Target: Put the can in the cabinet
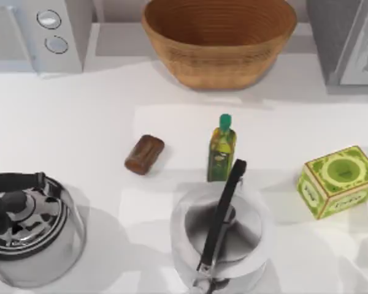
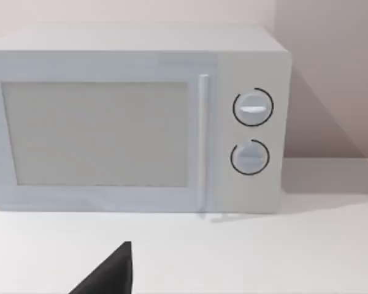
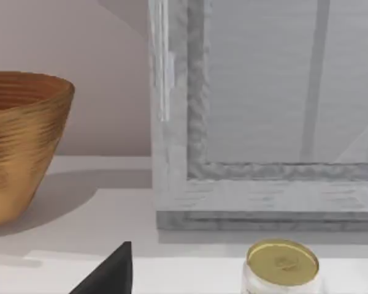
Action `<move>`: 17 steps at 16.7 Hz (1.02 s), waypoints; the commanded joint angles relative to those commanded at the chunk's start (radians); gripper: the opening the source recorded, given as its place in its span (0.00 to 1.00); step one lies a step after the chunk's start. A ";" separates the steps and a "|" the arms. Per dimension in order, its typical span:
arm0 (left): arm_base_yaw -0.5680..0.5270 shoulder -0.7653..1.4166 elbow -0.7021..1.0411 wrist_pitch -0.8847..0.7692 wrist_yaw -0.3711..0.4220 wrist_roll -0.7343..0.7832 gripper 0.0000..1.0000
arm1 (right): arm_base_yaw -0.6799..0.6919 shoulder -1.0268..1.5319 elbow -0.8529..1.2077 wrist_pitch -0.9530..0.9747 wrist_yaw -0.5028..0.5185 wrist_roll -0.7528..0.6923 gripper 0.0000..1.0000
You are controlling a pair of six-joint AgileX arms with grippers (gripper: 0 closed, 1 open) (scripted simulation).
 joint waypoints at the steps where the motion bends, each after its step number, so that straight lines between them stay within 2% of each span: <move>1: 0.000 0.000 0.000 0.000 0.000 0.000 1.00 | 0.000 0.000 0.000 0.000 0.000 0.000 1.00; 4: 0.000 0.000 0.000 0.000 0.000 0.000 1.00 | -0.004 0.034 0.033 -0.002 -0.006 0.001 1.00; 8: 0.000 0.000 0.000 0.000 0.000 0.000 1.00 | -0.025 0.225 0.197 -0.006 -0.033 0.005 1.00; 17: 0.000 0.000 0.000 0.000 0.000 0.000 1.00 | -0.089 1.055 0.583 0.031 -0.079 -0.018 1.00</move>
